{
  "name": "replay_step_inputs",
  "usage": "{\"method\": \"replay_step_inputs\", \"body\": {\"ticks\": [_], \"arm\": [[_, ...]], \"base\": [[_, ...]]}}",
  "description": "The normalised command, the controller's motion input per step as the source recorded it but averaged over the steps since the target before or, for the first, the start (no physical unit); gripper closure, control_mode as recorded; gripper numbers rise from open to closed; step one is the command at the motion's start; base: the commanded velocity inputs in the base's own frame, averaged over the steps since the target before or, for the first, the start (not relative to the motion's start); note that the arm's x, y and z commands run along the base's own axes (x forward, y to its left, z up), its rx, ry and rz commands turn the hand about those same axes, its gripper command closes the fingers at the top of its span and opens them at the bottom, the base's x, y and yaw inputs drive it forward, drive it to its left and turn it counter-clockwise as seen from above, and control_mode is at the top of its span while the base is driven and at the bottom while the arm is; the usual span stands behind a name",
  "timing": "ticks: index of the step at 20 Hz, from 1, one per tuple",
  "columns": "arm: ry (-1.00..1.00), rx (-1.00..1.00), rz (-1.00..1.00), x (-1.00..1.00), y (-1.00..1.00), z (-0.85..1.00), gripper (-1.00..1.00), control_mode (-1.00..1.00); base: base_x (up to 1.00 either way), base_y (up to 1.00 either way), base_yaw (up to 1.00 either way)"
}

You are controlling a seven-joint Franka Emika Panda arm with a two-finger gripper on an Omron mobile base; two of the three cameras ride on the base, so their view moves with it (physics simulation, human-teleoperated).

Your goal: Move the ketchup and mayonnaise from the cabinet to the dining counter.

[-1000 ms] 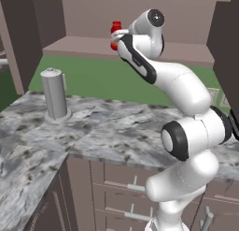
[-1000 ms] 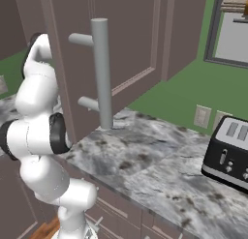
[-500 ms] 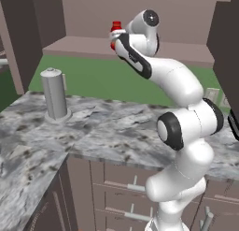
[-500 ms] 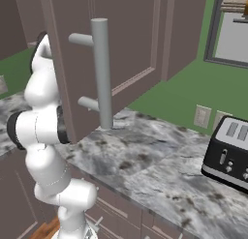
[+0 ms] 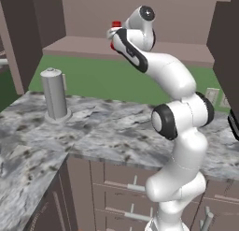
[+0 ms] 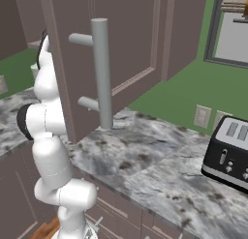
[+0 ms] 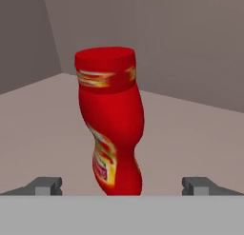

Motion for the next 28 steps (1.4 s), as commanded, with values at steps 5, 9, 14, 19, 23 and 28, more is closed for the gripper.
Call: {"method": "replay_step_inputs", "body": {"ticks": [5,9,14,19,23,28], "arm": [[0.00,0.00,0.00,0.26,0.08,-0.05,-1.00,-1.00],[0.00,0.00,0.00,0.19,0.08,-0.14,-1.00,-1.00],[0.00,0.00,0.00,0.12,0.01,-0.04,-1.00,-1.00],[0.00,0.00,0.00,0.06,0.00,0.00,-1.00,-1.00],[0.00,0.00,0.00,0.05,0.00,-0.02,-1.00,-1.00],[0.00,0.00,0.00,0.05,0.00,-0.02,-1.00,-1.00]], "base": [[0.00,0.00,0.00],[0.00,0.00,0.00],[0.00,0.00,0.00],[0.00,0.00,0.00],[0.00,0.00,0.00],[0.00,0.00,0.00]]}}
